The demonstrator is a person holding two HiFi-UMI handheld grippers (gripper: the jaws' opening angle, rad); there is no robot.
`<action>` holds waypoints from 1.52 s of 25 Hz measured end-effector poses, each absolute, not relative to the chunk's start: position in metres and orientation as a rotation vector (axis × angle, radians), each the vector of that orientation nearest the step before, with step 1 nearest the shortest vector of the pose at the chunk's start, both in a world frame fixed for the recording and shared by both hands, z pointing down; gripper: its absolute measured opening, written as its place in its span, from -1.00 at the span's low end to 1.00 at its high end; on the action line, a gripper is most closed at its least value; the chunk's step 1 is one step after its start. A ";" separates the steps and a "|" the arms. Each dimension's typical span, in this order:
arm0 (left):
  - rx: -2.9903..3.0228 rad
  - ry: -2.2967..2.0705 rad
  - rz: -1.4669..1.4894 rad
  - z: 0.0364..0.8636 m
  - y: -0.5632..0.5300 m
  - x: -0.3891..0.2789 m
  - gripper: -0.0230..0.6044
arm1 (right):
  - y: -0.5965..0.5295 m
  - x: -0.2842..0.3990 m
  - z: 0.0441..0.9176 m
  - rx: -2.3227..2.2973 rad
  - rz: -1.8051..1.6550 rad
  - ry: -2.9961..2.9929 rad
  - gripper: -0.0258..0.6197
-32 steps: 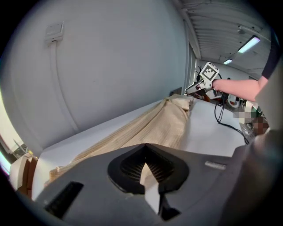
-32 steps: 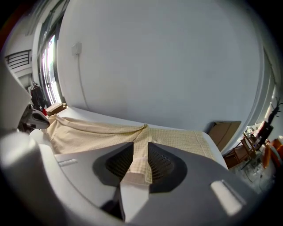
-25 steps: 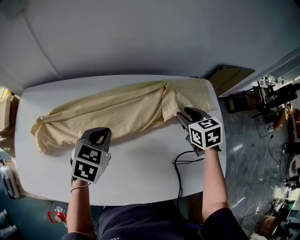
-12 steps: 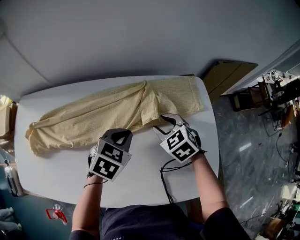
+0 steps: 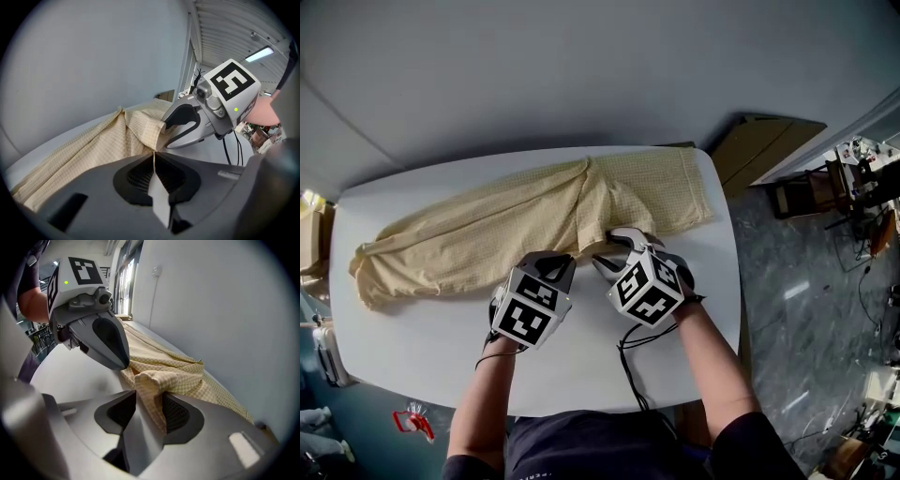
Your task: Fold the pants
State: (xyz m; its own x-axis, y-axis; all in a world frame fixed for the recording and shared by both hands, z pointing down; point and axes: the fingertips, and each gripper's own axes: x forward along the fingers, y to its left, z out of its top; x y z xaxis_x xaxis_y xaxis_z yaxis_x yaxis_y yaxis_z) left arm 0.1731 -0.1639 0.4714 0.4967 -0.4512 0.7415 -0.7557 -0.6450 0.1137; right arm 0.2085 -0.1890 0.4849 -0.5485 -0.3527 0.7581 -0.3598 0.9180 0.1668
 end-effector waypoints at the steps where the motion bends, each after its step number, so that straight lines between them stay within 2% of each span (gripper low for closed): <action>1: 2.315 -1.001 0.964 0.472 -0.164 0.172 -0.89 | -0.189 0.207 0.486 0.497 0.007 -2.194 -0.36; 8: 2.313 -1.030 0.967 0.473 -0.169 0.163 -0.89 | -0.191 0.204 0.497 0.468 -0.028 -2.156 -0.46; 10: 2.312 -1.042 0.973 0.473 -0.170 0.159 -0.89 | -0.193 0.207 0.494 0.477 -0.014 -2.167 -0.63; 12: 2.306 -1.051 0.975 0.473 -0.171 0.155 -0.89 | -0.194 0.209 0.490 0.473 0.024 -2.184 -0.70; 21: 2.273 -1.071 0.984 0.480 -0.173 0.141 -0.90 | -0.193 0.213 0.485 0.388 0.159 -2.211 -0.72; 27: 2.267 -1.092 0.985 0.481 -0.176 0.139 -0.90 | -0.203 0.228 0.476 0.442 0.219 -2.225 -0.85; 38: 2.303 -1.168 0.940 0.454 -0.188 0.133 -0.93 | -0.314 0.328 0.437 0.997 0.295 -2.113 -0.86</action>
State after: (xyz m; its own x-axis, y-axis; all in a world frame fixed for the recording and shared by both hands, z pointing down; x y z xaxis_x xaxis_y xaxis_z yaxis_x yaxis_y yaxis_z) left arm 0.1330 -0.1876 0.4539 0.4274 -0.5543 0.7142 -0.8163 -0.5762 0.0413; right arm 0.3283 -0.3139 0.4372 -0.4001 -0.5594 0.7260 -0.7366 0.6676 0.1084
